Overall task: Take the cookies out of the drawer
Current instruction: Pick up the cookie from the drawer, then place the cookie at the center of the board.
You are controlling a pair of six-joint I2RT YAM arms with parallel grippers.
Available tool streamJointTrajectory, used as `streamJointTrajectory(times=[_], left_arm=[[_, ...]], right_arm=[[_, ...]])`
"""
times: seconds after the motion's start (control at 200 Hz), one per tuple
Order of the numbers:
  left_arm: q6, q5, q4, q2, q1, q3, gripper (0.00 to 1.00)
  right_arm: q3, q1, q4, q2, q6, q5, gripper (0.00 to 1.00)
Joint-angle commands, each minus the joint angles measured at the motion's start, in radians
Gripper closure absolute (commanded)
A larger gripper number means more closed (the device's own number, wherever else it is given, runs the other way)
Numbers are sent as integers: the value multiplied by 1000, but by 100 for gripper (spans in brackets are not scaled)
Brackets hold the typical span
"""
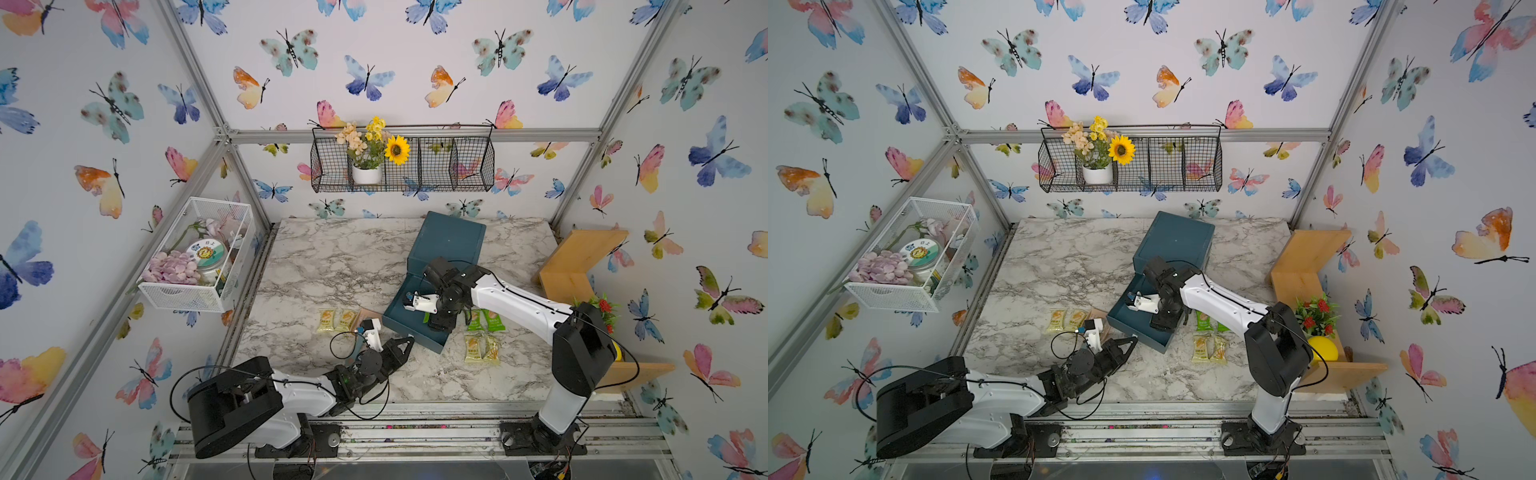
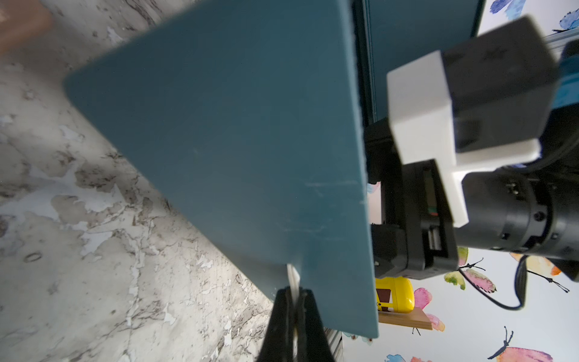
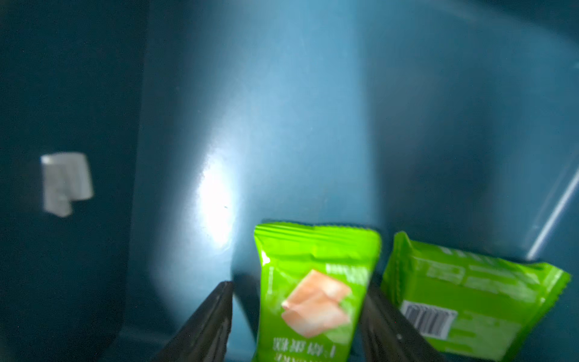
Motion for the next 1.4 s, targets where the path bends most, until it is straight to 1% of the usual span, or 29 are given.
streamJointTrajectory(times=[0.0, 0.125, 0.35, 0.451, 0.756, 0.916, 0.996, 1.191, 1.261, 1.307, 1.397], left_arm=[[13, -40, 21, -6, 4, 10, 100], [12, -39, 24, -3, 3, 10, 100], [10, -31, 25, 3, 5, 16, 100], [10, -30, 27, 8, 4, 21, 100], [11, -27, 24, 19, 8, 31, 100], [11, -31, 25, 20, 8, 32, 100], [11, -32, 20, 19, 9, 32, 100], [11, -34, 18, 17, 9, 33, 100], [13, -35, 19, 17, 9, 33, 100], [13, -33, 18, 17, 9, 33, 100], [13, -33, 18, 14, 9, 33, 100]], right_arm=[[-12, -2, -21, 11, 7, -17, 37], [-15, -2, -14, 15, 11, -2, 41], [2, -2, -7, 13, 18, -19, 50], [11, -2, -10, 4, 21, -34, 52], [-5, -2, 38, -87, 23, -74, 57], [-25, -2, 82, -148, 51, -79, 59], [-32, -2, 107, -175, 98, -55, 63], [-35, -2, 114, -243, 243, -25, 67], [-41, -2, 127, -270, 341, 13, 69], [-33, -2, 116, -282, 411, 54, 73], [-22, -2, 81, -309, 517, 84, 75]])
